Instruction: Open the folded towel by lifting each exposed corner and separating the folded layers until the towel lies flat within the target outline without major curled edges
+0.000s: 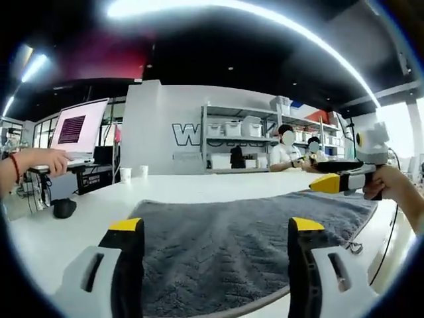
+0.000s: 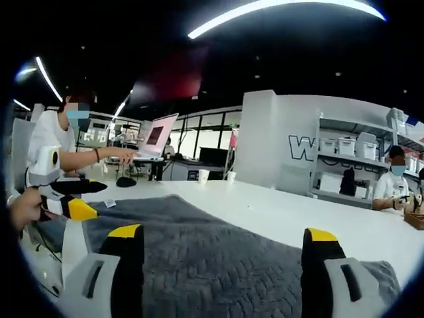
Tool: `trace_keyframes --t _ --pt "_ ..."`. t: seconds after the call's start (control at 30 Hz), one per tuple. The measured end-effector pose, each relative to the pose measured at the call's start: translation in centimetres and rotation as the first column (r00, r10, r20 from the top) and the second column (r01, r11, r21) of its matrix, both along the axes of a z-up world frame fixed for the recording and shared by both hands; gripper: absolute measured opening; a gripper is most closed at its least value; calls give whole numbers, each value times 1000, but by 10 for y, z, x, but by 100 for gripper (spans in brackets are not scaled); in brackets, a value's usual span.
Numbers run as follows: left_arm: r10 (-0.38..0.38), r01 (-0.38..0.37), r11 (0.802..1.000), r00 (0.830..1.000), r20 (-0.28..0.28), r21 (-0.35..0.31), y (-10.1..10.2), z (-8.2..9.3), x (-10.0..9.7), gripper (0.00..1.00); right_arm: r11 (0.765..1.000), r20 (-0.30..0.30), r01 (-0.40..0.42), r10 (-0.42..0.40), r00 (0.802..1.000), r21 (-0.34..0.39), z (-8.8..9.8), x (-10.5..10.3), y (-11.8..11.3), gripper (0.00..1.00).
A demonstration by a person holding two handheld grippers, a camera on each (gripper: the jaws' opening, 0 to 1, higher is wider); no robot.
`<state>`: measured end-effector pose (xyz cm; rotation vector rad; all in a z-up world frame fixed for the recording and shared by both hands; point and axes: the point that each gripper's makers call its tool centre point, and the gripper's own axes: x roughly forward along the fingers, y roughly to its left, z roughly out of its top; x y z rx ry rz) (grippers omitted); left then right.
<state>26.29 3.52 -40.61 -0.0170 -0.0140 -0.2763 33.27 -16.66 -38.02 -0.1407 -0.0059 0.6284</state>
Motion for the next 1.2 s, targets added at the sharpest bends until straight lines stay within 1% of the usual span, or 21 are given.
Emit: trace_keyframes --t 0.13,0.27,0.4,0.5,0.63,0.77,0.93,1.03,1.2 --pt "-3 3 1000 1000 8 1 -3 2 0 99 1000 7 27 -27 1000 7 -1 -9 -10 99" --pt "-16 16 1000 1000 4 8 -7 3 -1 99 998 21 55 -56 998 16 1 -21 -23 99" --pt "-39 39 999 999 -4 -1 -14 3 -1 99 996 37 87 -88 995 24 2 -37 -39 99" --pt "-52 52 999 999 -1 -2 -19 3 -1 99 995 38 97 -98 994 23 -1 -47 -48 99" --pt "-54 54 999 999 1 -1 -20 3 -1 99 994 40 105 -106 994 19 -2 -50 -51 99" --pt "-58 58 998 998 4 -1 -22 4 -2 99 990 43 142 -142 989 14 -5 -60 -62 99" --pt "-66 66 998 998 2 1 -25 3 -2 99 987 29 157 -157 987 30 -10 -69 -71 99" --pt "-72 72 997 997 -18 -6 -27 1 -1 99 985 14 168 -169 986 44 -15 -74 -75 99" --pt "-77 77 997 997 -11 -4 -29 1 0 99 983 -6 179 -179 984 44 -23 -76 -76 99"
